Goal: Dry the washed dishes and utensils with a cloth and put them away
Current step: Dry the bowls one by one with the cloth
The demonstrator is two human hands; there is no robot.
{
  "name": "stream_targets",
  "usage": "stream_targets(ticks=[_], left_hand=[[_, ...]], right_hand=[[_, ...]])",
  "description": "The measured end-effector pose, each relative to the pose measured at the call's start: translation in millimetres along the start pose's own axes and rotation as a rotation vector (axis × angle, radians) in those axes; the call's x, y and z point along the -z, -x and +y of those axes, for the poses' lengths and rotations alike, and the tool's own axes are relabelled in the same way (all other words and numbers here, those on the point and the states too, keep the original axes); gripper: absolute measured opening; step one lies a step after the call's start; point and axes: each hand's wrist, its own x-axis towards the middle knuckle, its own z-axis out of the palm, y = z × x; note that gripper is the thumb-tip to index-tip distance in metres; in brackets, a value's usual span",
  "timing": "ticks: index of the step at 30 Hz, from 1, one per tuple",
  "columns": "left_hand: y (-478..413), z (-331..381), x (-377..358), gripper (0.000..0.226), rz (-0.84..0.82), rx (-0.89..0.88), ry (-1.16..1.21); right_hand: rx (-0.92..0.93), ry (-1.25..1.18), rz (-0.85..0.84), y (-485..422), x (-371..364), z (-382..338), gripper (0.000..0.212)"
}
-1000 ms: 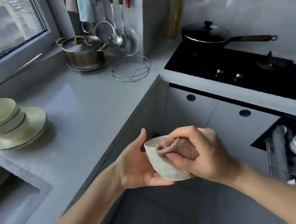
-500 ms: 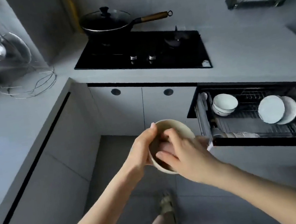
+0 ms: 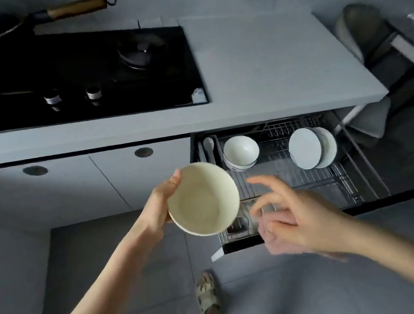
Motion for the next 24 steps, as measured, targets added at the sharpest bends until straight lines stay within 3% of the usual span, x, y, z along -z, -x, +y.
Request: stream_targets(ticks=[4, 6, 10, 14, 18, 24], left_hand=[[-44.6, -2.2, -37.0, 0.034, -0.082, -0.012, 0.046], [-63.2, -6.7, -61.0, 0.037, -0.129, 0.014, 0.091], [-97.9, -21.0, -110.2, 0.043, -0.234, 0.055, 0.188], [-130.1, -31.7, -161.5, 0.045, -0.303, 0.155, 0.215], [-165.3, -42.8, -210.4, 0.053, -0.256, 0.244, 0.099], [-198.0, -61.8, -247.4, 0.042, 0.116, 0.315, 0.153]], right_hand=[[-0.385, -0.495, -0.175, -33.0, 14.7, 59.6, 0.098], [-0.469, -0.637, -0.189, -48.4, 17.7, 80.5, 0.095], [-0.523, -0.872, -0.104, -64.6, 27.7, 130.9, 0.069], [-0.553, -1.060, -0.095, -60.6, 48.0, 193.5, 0.081], [-0.613, -0.979, -0.065, -59.5, 83.3, 258.1, 0.082], [-0.689, -0.492, -0.042, -77.5, 108.3, 369.9, 0.070]])
